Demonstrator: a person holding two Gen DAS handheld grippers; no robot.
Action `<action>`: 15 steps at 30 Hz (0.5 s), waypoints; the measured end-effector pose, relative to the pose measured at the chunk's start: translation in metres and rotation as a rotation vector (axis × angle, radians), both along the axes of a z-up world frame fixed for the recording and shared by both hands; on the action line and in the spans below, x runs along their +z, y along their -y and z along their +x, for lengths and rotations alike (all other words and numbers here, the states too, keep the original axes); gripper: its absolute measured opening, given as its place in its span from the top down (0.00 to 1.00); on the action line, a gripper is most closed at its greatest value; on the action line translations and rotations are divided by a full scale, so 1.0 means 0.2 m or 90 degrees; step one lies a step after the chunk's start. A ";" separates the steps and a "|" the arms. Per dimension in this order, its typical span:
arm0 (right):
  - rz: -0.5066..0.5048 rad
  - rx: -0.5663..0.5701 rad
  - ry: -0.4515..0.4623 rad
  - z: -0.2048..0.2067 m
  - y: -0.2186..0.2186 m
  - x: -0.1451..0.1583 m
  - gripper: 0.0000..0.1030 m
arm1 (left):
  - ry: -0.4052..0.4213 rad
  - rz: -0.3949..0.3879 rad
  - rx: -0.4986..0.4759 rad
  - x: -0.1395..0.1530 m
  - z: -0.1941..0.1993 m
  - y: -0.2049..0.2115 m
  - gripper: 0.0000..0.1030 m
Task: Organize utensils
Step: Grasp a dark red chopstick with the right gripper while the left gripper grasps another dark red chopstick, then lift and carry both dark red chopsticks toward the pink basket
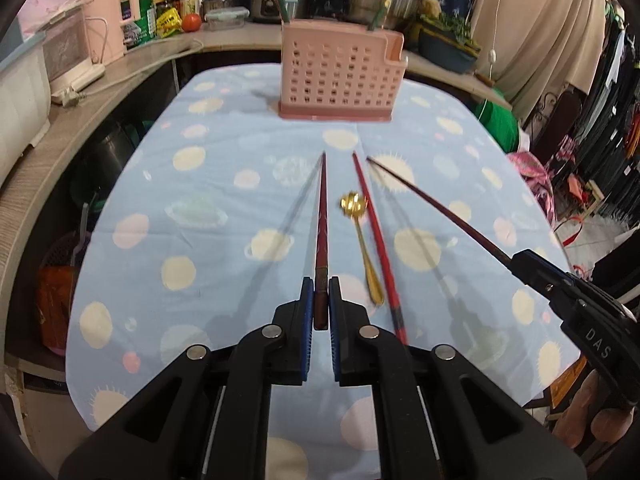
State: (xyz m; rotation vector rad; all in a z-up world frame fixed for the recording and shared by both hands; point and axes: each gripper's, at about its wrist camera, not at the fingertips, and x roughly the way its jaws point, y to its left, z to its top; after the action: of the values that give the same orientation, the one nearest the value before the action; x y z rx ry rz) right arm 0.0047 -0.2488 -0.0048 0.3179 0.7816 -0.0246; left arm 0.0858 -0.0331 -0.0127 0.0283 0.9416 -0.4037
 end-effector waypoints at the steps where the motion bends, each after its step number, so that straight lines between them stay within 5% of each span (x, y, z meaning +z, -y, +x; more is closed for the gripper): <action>1: 0.000 -0.002 0.009 0.01 0.02 0.03 0.93 | 0.006 -0.005 0.002 0.03 0.01 -0.01 0.93; 15: -0.009 -0.037 0.136 0.20 0.19 0.46 0.94 | 0.099 -0.060 0.027 0.43 0.25 -0.01 0.93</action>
State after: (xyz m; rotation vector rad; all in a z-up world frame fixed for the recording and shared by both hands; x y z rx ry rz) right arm 0.0441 -0.2860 0.0881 0.3240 0.5595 -0.0503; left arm 0.1350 -0.0307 0.0738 -0.0460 0.7674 -0.4001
